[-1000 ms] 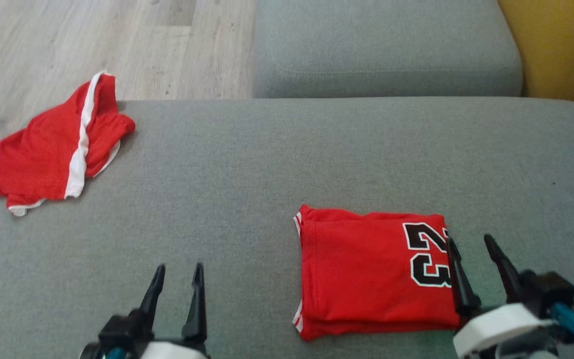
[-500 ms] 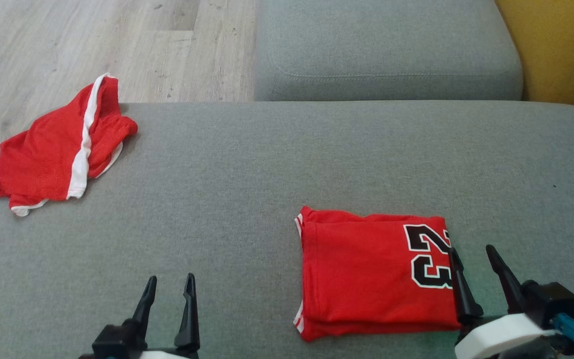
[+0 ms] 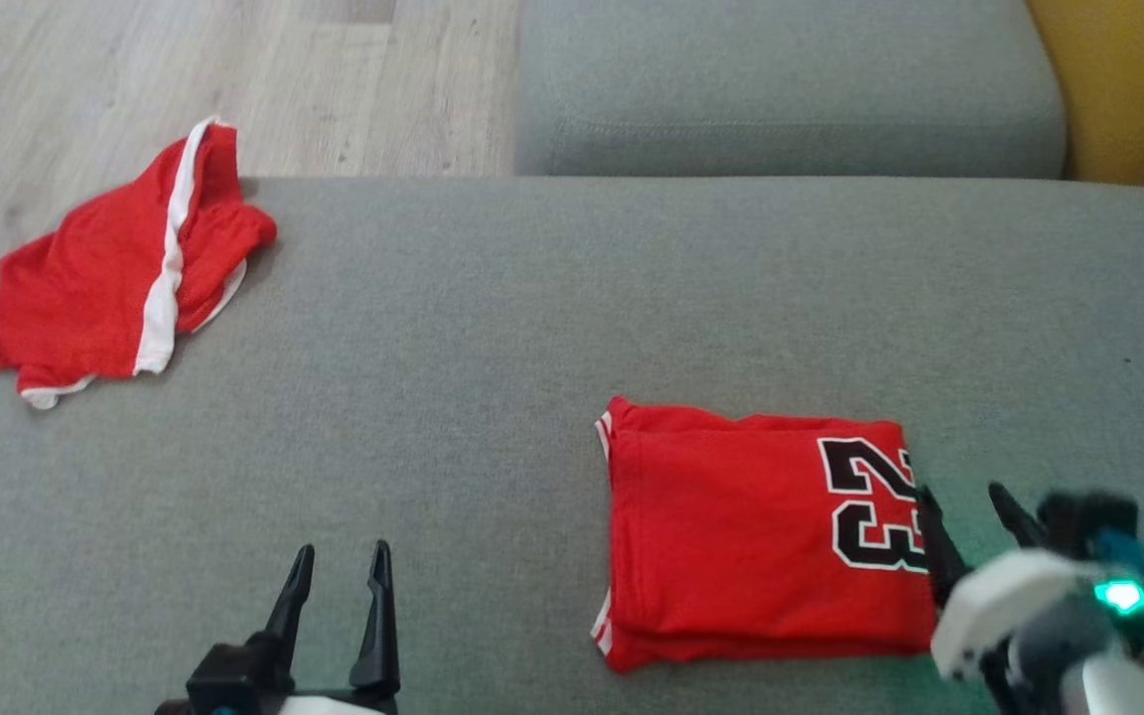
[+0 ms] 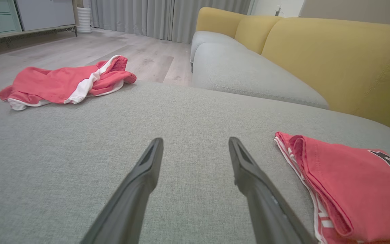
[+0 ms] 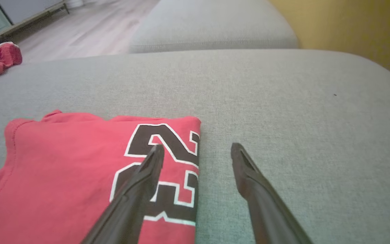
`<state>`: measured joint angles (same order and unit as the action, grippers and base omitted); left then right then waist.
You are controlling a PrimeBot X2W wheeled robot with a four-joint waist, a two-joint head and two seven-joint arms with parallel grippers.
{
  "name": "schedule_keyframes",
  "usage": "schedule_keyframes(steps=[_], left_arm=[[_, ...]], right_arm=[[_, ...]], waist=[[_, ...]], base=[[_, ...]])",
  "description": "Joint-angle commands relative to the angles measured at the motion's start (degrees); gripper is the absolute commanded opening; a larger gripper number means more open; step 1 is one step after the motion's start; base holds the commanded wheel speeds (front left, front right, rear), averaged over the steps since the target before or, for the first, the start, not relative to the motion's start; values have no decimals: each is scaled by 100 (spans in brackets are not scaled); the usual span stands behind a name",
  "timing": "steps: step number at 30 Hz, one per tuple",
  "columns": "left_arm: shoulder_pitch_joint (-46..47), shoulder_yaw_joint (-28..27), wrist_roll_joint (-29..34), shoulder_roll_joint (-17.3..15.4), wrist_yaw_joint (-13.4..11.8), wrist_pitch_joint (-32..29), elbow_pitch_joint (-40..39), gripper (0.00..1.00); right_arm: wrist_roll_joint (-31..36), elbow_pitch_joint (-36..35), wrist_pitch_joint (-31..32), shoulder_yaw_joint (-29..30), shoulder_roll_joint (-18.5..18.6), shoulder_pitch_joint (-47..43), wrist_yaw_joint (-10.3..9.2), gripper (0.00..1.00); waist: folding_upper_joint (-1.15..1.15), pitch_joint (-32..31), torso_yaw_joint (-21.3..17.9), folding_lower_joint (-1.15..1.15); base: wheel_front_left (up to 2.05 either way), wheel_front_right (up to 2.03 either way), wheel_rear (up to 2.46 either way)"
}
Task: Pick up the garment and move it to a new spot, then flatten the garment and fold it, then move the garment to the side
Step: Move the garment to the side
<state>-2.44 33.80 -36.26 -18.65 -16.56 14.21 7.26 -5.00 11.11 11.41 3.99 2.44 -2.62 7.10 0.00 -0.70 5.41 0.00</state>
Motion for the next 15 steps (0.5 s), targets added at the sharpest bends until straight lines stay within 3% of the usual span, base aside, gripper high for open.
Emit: schedule_keyframes(steps=[1,7,13,14,15], left_arm=[[350,-175,38,-39,-4,54,-144,100],[510,-141,76,60,22,57,-111,100],[626,-178,124,176,50,67,-39,100],[639,-189,136,192,58,68,-30,100],[649,-201,147,205,65,70,-24,100]], right_arm=[[34,-136,185,-98,43,413,39,100],[-67,213,1259,-220,338,933,39,100],[-682,409,2035,-477,632,1044,39,100],[-754,401,2101,-520,687,1058,39,84],[-814,388,2141,-548,732,1073,39,51]], waist=[[0,85,44,0],[0,471,252,0],[0,756,455,0],[0,788,469,0],[0,821,473,0]], base=[[0,0,0],[0,0,0],[0,0,0],[0,0,0],[0,0,0]])
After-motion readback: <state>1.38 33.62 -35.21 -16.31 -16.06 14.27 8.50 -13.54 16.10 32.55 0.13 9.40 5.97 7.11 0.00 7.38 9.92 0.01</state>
